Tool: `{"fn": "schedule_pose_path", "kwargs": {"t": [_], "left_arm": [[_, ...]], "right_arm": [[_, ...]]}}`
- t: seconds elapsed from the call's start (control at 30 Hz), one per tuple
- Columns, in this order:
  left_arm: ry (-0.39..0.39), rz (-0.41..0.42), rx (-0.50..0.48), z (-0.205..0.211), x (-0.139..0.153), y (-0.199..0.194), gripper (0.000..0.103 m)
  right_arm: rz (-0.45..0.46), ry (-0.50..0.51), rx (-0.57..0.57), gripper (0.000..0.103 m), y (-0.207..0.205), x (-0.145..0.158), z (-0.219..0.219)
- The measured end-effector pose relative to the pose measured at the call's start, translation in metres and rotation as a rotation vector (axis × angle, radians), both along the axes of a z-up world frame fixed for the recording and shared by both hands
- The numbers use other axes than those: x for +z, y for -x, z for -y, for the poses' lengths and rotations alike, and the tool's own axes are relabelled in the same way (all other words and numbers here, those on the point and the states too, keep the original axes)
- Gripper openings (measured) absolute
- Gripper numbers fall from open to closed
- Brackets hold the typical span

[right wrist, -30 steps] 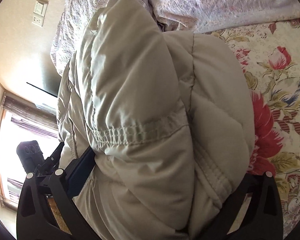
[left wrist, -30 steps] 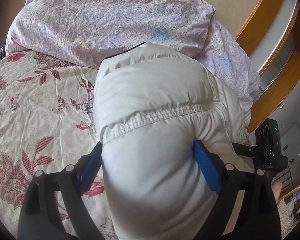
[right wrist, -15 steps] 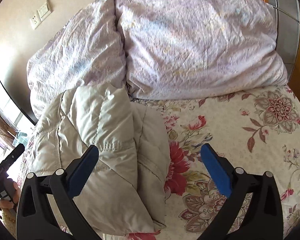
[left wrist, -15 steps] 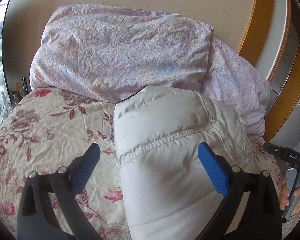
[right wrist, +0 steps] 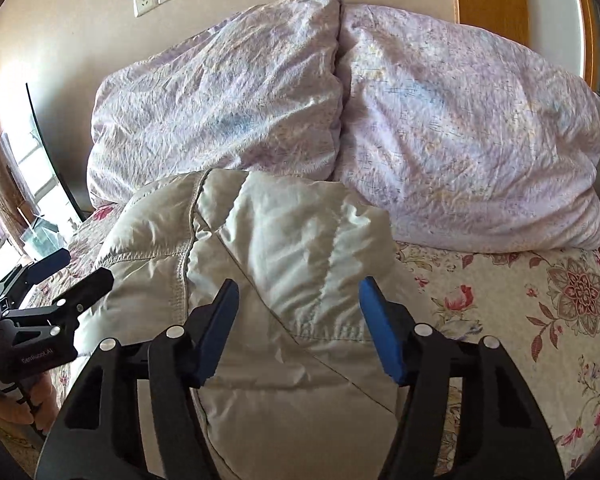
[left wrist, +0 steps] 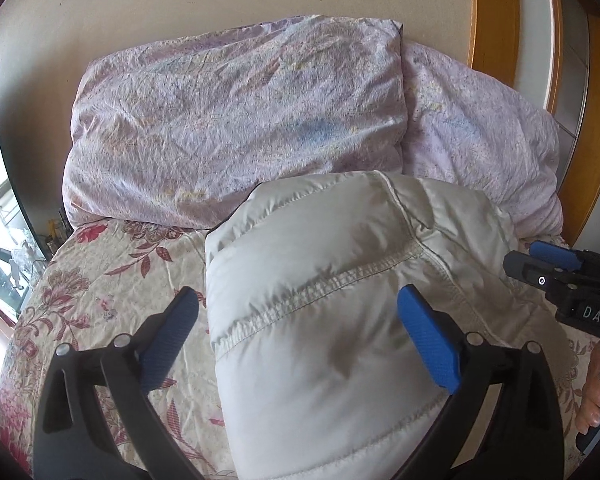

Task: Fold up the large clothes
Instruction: 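Lower the jacket bundle onto the bedspread with both grippers, then open both grippers and pull them back from the jacket bundle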

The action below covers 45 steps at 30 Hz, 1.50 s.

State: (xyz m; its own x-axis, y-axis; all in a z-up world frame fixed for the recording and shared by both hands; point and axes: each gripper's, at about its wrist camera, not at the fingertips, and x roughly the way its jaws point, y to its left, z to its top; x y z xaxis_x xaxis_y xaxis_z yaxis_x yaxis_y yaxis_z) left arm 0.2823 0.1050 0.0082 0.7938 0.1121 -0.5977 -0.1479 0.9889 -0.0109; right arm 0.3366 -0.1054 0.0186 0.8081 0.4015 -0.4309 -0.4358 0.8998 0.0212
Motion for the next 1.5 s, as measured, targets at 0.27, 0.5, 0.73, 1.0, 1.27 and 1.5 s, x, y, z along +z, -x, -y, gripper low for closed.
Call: {"fn": "schedule_pose_path", "kwargs": {"t": [0.27,0.5,0.73,1.0,1.27,1.5], "left_arm": [[-0.018,-0.036,-0.010,0.000,-0.025,-0.020,0.101],[0.007,-0.098,-0.018,0.000,-0.044,-0.043,0.101],[-0.090,-0.078,0.033,0.013,-0.055,-0.048,0.101],[-0.093,-0.015,0.011,0.014,-0.037,-0.010,0.101],[-0.123,0.010,-0.026,0.030,-0.032,0.028,0.101],[-0.081,-0.028,-0.030,0.027,-0.051,0.014,0.101]], "right_arm": [[-0.033,0.116,-0.067,0.062,-0.038,-0.030,-0.019],[-0.063,0.049,-0.061,0.065,-0.055,-0.052,-0.011],[-0.037,0.043,-0.085,0.066,-0.062,-0.063,-0.015],[0.007,0.061,-0.095,0.066,-0.019,-0.054,-0.005],[0.015,0.023,-0.066,0.067,0.033,-0.064,0.023],[-0.098,0.007,-0.076,0.071,0.009,-0.092,0.020]]}}
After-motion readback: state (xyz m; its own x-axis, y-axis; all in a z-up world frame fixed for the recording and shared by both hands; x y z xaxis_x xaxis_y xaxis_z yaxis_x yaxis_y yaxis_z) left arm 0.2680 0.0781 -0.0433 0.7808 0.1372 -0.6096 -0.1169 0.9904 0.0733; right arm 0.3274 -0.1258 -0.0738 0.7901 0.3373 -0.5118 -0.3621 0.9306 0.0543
